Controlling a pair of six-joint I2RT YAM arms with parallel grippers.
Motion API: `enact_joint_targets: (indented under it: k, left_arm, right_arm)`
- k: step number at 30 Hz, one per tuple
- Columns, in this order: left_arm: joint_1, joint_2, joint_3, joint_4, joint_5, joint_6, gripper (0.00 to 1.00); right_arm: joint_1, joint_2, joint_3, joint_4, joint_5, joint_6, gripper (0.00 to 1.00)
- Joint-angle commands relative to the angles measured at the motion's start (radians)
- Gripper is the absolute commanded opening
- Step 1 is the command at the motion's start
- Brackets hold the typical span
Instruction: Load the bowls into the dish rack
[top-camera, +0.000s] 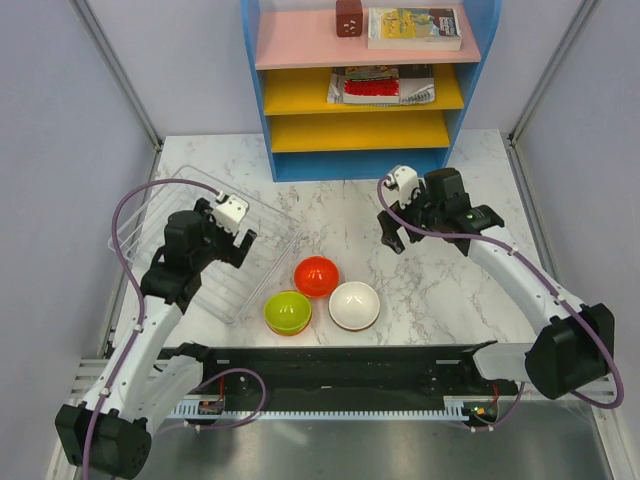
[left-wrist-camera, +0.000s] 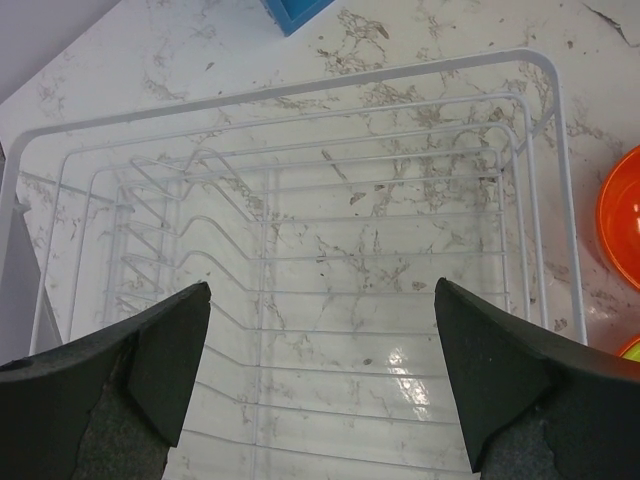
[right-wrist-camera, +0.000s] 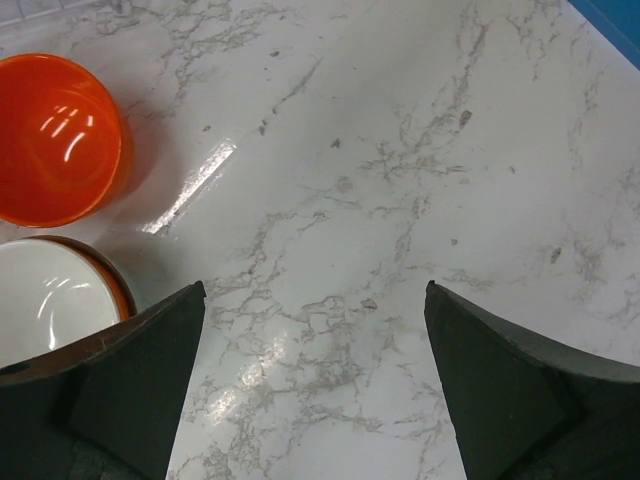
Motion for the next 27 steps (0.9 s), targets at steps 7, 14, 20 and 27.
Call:
enact_joint_targets:
  k: [7,14,20,27]
  left_arm:
    - [0.003,0.006,-0.004,0.021,0.073,0.013,1.0]
    - [0.003,0.059,0.009,0.027,0.046,0.037,1.0]
    - [0.003,0.035,0.013,0.012,0.113,0.05,1.0]
    - [0.002,0.044,0.032,-0.043,0.201,0.092,1.0]
  right_arm:
    - [0.118,0.131,0.065,0.009,-0.097,-0.038,0.98]
    - [0.193,0.257,0.18,0.008,-0.106,-0.024,0.98]
    - [0.229,0.342,0.215,0.0,-0.073,-0.027,0.98]
    - [0.229,0.263,0.186,-0.179,-0.068,-0.148,0.93]
